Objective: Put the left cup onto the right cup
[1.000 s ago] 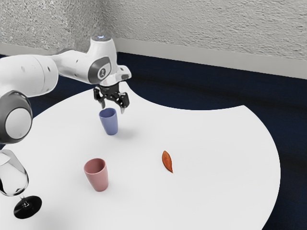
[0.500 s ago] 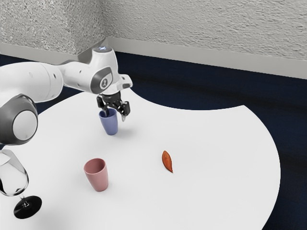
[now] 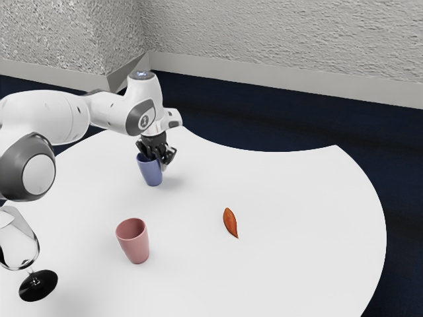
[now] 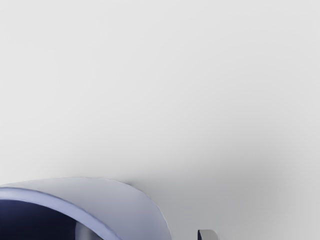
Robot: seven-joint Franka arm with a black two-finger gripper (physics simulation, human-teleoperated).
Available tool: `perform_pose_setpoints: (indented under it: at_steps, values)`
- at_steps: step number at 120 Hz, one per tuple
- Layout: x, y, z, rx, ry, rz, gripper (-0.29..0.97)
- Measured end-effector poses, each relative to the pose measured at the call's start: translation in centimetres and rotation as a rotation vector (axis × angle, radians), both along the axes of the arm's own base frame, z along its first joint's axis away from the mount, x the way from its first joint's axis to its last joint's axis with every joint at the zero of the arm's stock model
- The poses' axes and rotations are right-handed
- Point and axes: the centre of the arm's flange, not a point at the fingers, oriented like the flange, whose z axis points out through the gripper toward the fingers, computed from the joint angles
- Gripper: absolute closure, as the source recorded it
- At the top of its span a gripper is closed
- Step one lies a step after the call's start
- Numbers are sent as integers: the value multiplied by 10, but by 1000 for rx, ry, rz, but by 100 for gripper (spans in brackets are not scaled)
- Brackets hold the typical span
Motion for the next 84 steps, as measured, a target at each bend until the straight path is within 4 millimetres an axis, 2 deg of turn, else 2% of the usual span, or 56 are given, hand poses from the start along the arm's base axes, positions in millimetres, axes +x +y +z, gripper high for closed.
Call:
perform_pose_setpoints:
  at_steps: [21, 45, 55, 63, 84]
  values:
    - [-1, 5, -2, 6, 2, -2, 71]
    - [-1, 6, 2, 14, -2, -12, 75]
    - [-1, 3, 18, 19, -18, -16, 75]
    - [-5, 1, 39, 22, -35, -18, 76]
    - [-47, -14, 83, 18, -29, -24, 76]
